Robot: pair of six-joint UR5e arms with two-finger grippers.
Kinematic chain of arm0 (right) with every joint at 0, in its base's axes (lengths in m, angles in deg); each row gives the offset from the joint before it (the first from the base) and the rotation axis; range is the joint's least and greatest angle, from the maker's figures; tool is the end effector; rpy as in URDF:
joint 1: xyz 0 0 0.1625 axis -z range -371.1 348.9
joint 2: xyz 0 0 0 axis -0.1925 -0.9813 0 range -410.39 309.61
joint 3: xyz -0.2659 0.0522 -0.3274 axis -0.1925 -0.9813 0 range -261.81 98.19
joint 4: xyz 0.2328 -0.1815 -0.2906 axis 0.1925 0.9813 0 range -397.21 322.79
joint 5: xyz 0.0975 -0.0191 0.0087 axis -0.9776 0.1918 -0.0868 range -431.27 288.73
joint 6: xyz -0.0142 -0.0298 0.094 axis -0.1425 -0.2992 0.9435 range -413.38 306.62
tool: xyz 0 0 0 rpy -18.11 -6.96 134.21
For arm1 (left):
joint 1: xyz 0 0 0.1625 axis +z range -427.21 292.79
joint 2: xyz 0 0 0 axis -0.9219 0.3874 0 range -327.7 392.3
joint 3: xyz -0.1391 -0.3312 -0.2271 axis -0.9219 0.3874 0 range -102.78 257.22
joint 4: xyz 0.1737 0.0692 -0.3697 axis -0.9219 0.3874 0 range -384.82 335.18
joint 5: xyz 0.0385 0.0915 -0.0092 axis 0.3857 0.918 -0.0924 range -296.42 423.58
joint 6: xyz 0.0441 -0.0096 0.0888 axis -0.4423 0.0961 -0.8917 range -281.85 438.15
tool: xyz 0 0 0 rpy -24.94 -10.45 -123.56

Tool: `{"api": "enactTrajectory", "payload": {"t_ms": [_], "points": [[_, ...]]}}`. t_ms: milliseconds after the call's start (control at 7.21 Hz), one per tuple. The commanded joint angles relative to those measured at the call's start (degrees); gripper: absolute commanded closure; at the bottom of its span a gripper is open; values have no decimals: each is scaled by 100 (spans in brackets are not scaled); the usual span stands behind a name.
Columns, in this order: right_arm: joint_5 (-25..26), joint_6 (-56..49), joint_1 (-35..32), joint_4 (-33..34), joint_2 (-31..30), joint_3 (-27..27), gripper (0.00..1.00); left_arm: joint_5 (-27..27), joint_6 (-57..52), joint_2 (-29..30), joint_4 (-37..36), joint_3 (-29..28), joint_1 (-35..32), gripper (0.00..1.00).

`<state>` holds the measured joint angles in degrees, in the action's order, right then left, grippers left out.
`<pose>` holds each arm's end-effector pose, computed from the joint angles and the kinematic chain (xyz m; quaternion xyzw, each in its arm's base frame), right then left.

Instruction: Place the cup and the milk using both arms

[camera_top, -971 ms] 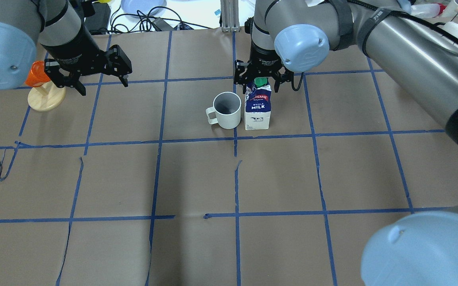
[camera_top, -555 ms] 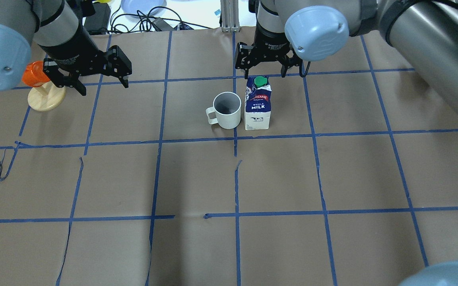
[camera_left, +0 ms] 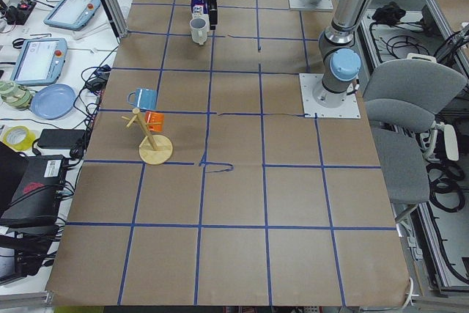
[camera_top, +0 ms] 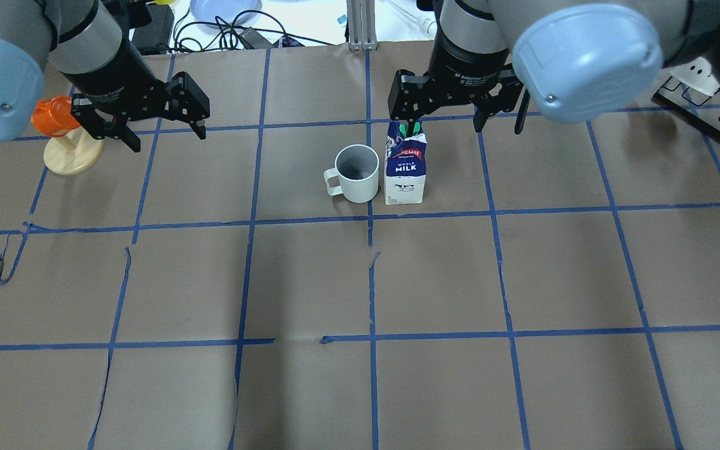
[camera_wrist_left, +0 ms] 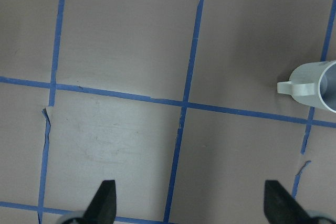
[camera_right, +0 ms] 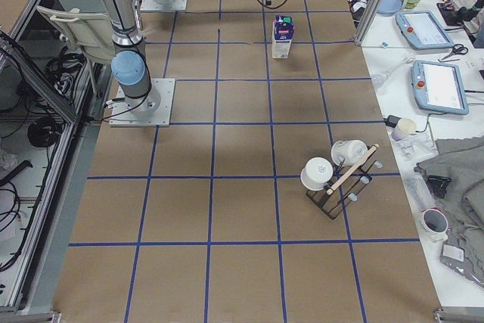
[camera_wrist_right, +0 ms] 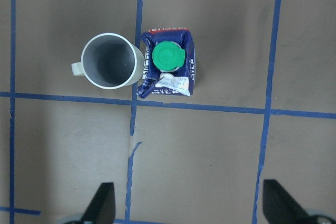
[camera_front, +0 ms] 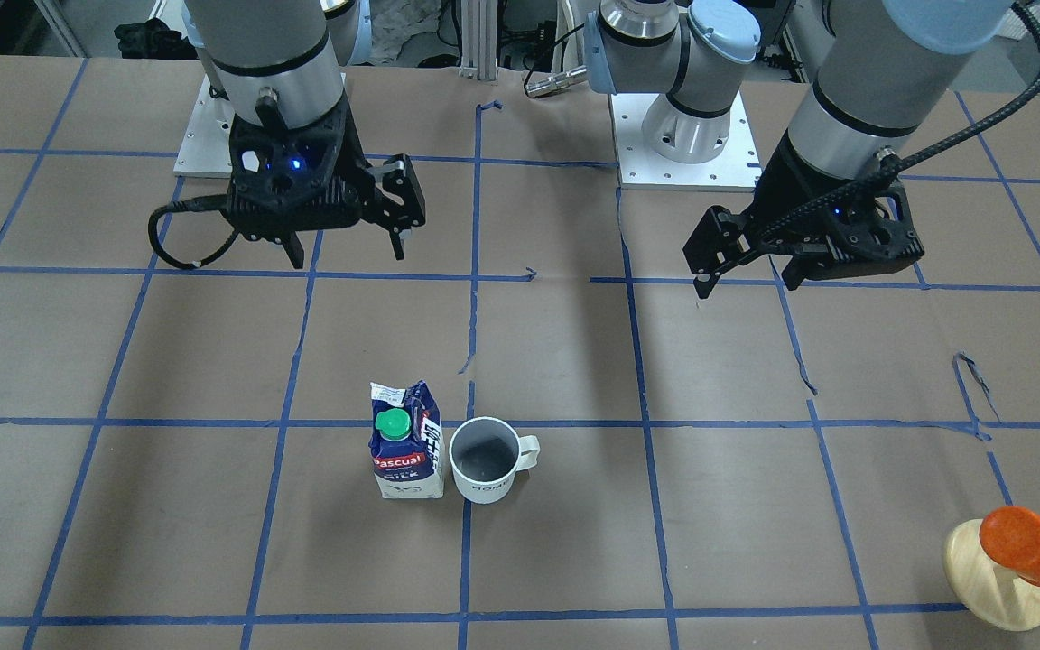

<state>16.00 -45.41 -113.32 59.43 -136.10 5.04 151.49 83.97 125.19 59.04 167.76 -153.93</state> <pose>0.2476 -0.4914 0.4891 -0.0382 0.9978 -0.0431 0.0318 -0.1072 -0.5242 0.4688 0.0788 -0.9964 0.0232 0.0187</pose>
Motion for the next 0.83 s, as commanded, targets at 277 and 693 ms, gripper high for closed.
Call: {"api": "enactTrajectory", "payload": {"t_ms": [277, 693], "points": [[369, -328, 420, 13, -429, 315, 0, 33, -1, 10, 16, 7, -2, 0], [378, -462, 851, -687, -420, -34, 0, 42, -1, 19, 7, 60, -2, 0]]}}
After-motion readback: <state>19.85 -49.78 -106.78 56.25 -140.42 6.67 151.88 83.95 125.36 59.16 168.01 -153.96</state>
